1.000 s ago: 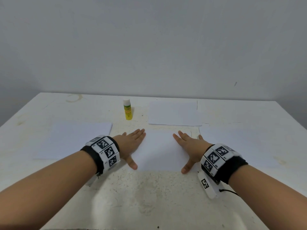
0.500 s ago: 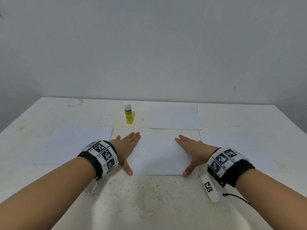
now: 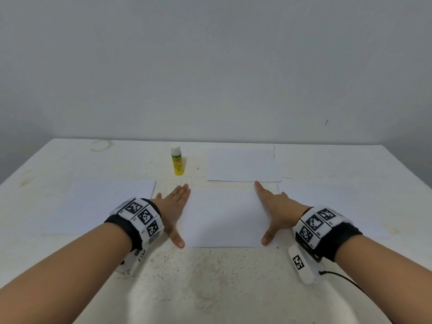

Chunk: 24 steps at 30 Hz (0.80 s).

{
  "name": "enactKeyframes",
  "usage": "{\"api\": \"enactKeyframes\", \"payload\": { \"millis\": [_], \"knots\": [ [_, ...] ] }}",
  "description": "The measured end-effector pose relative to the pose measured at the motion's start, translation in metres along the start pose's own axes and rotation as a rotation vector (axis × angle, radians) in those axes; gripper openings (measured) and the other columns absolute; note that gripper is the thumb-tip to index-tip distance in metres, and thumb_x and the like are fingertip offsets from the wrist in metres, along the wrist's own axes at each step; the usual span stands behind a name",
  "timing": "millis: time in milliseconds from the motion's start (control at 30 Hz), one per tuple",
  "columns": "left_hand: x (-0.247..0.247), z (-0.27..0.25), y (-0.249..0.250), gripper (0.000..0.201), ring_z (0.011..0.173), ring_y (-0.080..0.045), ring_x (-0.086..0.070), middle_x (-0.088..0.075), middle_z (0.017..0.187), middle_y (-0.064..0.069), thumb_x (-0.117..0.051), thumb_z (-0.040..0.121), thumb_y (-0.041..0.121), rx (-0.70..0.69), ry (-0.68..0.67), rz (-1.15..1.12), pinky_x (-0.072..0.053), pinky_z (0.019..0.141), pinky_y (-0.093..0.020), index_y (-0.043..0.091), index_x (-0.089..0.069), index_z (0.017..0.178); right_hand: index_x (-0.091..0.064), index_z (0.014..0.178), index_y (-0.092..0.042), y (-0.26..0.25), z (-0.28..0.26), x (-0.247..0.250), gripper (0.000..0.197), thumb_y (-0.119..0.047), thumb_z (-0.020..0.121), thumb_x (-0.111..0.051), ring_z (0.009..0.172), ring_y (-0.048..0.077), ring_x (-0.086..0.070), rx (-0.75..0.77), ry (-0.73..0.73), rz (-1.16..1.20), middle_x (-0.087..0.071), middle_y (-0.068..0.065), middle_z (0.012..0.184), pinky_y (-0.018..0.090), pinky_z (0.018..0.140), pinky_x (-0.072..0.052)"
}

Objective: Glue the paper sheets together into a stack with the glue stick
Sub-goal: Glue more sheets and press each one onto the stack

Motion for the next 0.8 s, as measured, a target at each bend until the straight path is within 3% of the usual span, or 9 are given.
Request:
{"api": "enactKeyframes", "payload": {
  "millis": [267, 333, 433, 467, 533, 567, 600, 700, 800],
  "knots": [
    [0.001, -0.001, 0.001, 0.147, 0.142, -0.019, 0.029, 0.040, 0.150, -0.003, -0.075, 0.062, 0.066, 0.014, 0.000, 0.009, 0.000, 0.117, -0.057, 0.008, 0.034, 0.142, 0.028, 0.147, -0.022, -0.011, -0.008, 0.008, 0.155, -0.048, 0.050, -0.090, 0.142, 0.022, -0.024, 0.073, 0.081, -0.019, -0.027, 0.003, 0.155, 0.047, 0.117, 0.007],
    [0.000, 0.000, 0.001, 0.147, 0.142, -0.018, 0.029, 0.040, 0.150, -0.003, -0.075, 0.062, 0.066, 0.009, 0.000, 0.004, 0.000, 0.117, -0.058, 0.008, 0.034, 0.142, 0.027, 0.147, -0.026, -0.011, -0.011, 0.010, 0.153, -0.042, 0.051, -0.092, 0.142, 0.023, -0.023, 0.087, 0.098, 0.058, -0.025, 0.004, 0.155, 0.045, 0.119, -0.001],
    [0.000, -0.001, 0.000, 0.147, 0.142, -0.019, 0.029, 0.040, 0.150, -0.004, -0.075, 0.062, 0.066, 0.009, 0.001, 0.005, 0.000, 0.117, -0.057, 0.007, 0.034, 0.142, 0.022, 0.148, -0.034, -0.008, -0.017, 0.016, 0.150, -0.037, 0.052, -0.093, 0.144, 0.022, -0.014, 0.124, 0.163, 0.366, -0.003, 0.002, 0.158, 0.044, 0.117, -0.022],
    [0.000, -0.002, 0.001, 0.146, 0.142, -0.019, 0.028, 0.040, 0.150, -0.004, -0.075, 0.063, 0.066, 0.008, 0.001, 0.007, 0.000, 0.117, -0.057, 0.007, 0.033, 0.142, 0.016, 0.149, -0.038, -0.003, -0.019, 0.019, 0.145, -0.033, 0.053, -0.093, 0.140, 0.025, -0.023, 0.117, 0.224, 0.493, 0.000, 0.000, 0.156, 0.044, 0.112, -0.031],
    [0.000, -0.002, 0.001, 0.146, 0.142, -0.019, 0.028, 0.039, 0.150, -0.004, -0.075, 0.063, 0.065, 0.008, -0.002, 0.008, -0.001, 0.117, -0.057, 0.007, 0.033, 0.142, -0.006, 0.148, -0.043, 0.008, -0.025, 0.022, 0.124, -0.022, 0.060, -0.090, 0.111, 0.026, -0.050, 0.078, 0.341, 0.729, -0.011, -0.001, 0.149, 0.030, 0.089, -0.049],
    [0.001, -0.003, 0.001, 0.146, 0.142, -0.019, 0.028, 0.039, 0.150, -0.004, -0.075, 0.063, 0.065, 0.009, -0.003, 0.009, -0.001, 0.117, -0.057, 0.007, 0.033, 0.142, -0.021, 0.144, -0.043, 0.010, -0.030, 0.022, 0.107, -0.018, 0.064, -0.088, 0.101, 0.024, -0.053, 0.069, 0.382, 0.797, -0.020, 0.000, 0.144, 0.024, 0.079, -0.048],
    [0.001, -0.002, 0.001, 0.146, 0.142, -0.019, 0.028, 0.039, 0.150, -0.004, -0.075, 0.063, 0.065, 0.009, -0.004, 0.010, -0.001, 0.117, -0.057, 0.007, 0.033, 0.142, -0.035, 0.136, -0.042, 0.011, -0.032, 0.019, 0.089, -0.015, 0.068, -0.085, 0.101, 0.024, -0.055, 0.066, 0.406, 0.834, -0.029, -0.001, 0.137, 0.023, 0.077, -0.048],
    [0.000, -0.002, 0.002, 0.146, 0.142, -0.019, 0.028, 0.040, 0.150, -0.004, -0.075, 0.063, 0.065, 0.009, -0.004, 0.010, -0.001, 0.117, -0.057, 0.007, 0.034, 0.142, -0.063, 0.113, -0.028, 0.018, -0.028, 0.005, 0.046, -0.009, 0.074, -0.079, 0.115, 0.025, -0.053, 0.046, 0.368, 0.965, -0.053, 0.000, 0.121, 0.040, 0.091, -0.052],
    [0.000, -0.002, 0.002, 0.147, 0.142, -0.019, 0.028, 0.040, 0.150, -0.004, -0.075, 0.063, 0.066, 0.011, -0.002, 0.011, -0.001, 0.117, -0.058, 0.007, 0.034, 0.141, -0.074, 0.098, -0.029, 0.015, -0.023, -0.010, 0.025, -0.016, 0.077, -0.078, 0.107, 0.040, -0.057, 0.016, 0.268, 0.992, -0.059, 0.027, 0.116, 0.051, 0.094, -0.050]
  ]
}}
Point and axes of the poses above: each hand's wrist, its own z-axis towards the middle knuckle, its own x-axis out of the back of the hand, y = z × x, the point moved 8 cm from there along z, towards the middle knuckle
